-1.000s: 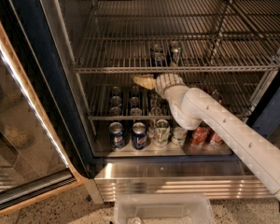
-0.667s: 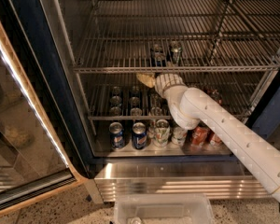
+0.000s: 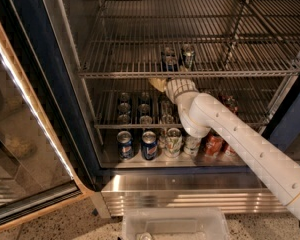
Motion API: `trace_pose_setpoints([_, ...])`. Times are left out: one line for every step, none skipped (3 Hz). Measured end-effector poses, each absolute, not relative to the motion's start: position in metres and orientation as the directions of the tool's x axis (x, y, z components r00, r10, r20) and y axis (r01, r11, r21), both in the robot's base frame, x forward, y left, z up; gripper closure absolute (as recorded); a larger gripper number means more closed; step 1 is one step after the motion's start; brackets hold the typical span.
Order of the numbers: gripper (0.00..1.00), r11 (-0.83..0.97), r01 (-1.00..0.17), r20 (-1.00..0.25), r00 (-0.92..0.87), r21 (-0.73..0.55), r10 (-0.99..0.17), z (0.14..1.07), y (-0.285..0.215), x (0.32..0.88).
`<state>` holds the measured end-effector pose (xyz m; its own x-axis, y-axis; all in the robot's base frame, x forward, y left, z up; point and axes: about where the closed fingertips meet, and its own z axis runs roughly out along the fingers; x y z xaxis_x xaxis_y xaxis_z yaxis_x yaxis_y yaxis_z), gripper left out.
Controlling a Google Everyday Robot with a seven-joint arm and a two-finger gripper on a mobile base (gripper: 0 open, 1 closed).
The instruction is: Pick pepsi can from middle shelf of fridge
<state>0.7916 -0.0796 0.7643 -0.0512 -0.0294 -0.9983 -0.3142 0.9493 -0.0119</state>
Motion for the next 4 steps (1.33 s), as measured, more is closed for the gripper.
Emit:
trace_pose_setpoints([0.24, 0.961, -0.275, -0.998, -0.063, -0.009, -0.027, 0.761, -0.086, 0.797])
trace_pose_setpoints([0.24, 0.973, -0.231, -0.997, -0.073, 0.004, -0.013, 0.757, -0.092, 0.802])
trace_pose_setpoints([0.24, 0.979, -0.203, -0.997, -0.074, 0.008, -0.007, 0.756, -0.096, 0.805])
trace_pose_setpoints([0.27, 0.983, -0.185, -0.997, -0.076, 0.011, -0.003, 0.754, -0.098, 0.808])
